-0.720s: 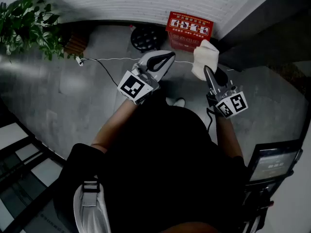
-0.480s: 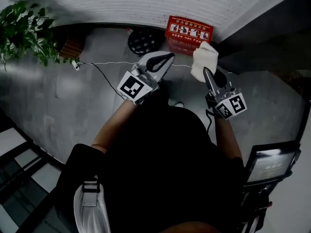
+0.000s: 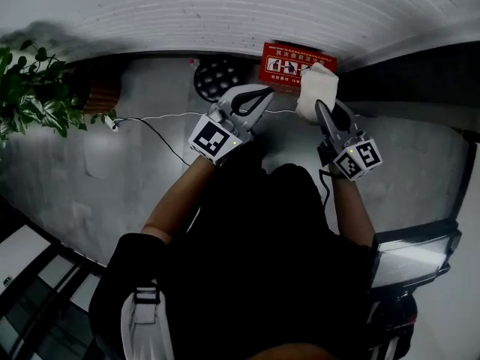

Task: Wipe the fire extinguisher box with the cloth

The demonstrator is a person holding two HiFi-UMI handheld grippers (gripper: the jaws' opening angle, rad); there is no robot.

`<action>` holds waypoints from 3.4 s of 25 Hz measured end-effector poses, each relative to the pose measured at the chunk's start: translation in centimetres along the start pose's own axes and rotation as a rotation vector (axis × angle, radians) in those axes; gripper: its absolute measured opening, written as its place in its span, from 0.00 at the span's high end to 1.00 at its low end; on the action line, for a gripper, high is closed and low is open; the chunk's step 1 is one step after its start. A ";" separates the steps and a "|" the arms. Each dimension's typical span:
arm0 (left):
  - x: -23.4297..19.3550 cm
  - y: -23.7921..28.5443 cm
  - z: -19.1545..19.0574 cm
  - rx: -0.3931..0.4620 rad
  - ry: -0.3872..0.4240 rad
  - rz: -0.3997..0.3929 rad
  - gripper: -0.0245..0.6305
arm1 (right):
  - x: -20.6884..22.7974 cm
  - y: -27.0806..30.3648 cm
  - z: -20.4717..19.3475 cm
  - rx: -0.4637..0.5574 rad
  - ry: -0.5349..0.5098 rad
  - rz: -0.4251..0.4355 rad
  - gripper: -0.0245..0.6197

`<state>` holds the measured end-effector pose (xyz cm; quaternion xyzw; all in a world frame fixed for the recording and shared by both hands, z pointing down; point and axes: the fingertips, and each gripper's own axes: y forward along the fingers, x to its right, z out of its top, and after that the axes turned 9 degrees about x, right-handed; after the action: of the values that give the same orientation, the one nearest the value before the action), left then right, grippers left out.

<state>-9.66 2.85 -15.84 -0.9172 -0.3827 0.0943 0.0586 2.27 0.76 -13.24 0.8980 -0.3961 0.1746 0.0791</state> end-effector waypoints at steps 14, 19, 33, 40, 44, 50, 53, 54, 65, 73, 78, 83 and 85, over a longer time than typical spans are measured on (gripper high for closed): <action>-9.4 6.0 -14.3 -0.071 -0.043 0.023 0.96 | 11.8 11.7 -12.2 -0.174 0.049 -0.056 0.82; -12.3 6.7 -22.6 -0.132 -0.047 0.068 0.96 | 17.0 14.9 -20.0 -0.249 0.121 -0.114 0.82; -18.5 7.4 -39.3 -0.314 -0.052 0.149 0.96 | 24.6 21.3 -35.3 -0.466 0.298 -0.193 0.82; -20.7 6.7 -42.5 -0.365 -0.075 0.188 0.96 | 25.7 22.6 -40.3 -0.577 0.379 -0.225 0.82; -20.7 6.6 -43.4 -0.375 -0.089 0.199 0.96 | 26.4 22.5 -41.1 -0.594 0.430 -0.259 0.82; -21.0 5.4 -43.0 -0.359 -0.113 0.250 0.96 | 22.9 22.9 -40.0 -0.560 0.526 -0.153 0.83; -20.9 5.4 -43.6 -0.377 -0.116 0.253 0.96 | 23.5 22.5 -41.1 -0.580 0.524 -0.195 0.83; -20.8 5.6 -43.8 -0.383 -0.117 0.250 0.96 | 24.1 22.2 -41.5 -0.588 0.514 -0.223 0.83; -19.5 7.9 -47.7 -0.464 -0.134 0.273 0.96 | 28.6 19.1 -43.1 -0.662 0.447 -0.323 0.82; -16.1 11.2 -49.6 -0.490 -0.144 0.230 0.96 | 31.1 16.1 -41.9 -0.632 0.477 -0.328 0.82; -13.5 13.5 -50.9 -0.506 -0.155 0.196 0.96 | 33.1 13.8 -41.3 -0.641 0.455 -0.331 0.82; -11.3 16.3 -51.6 -0.510 -0.154 0.177 0.96 | 36.2 10.8 -39.8 -0.636 0.421 -0.374 0.82; -10.5 17.5 -51.8 -0.510 -0.158 0.172 0.96 | 37.4 9.6 -39.3 -0.653 0.375 -0.390 0.82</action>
<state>6.48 -18.76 32.88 -0.9212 -0.3183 0.0707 -0.2122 8.72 -20.23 37.27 0.8366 -0.2319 0.1821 0.4617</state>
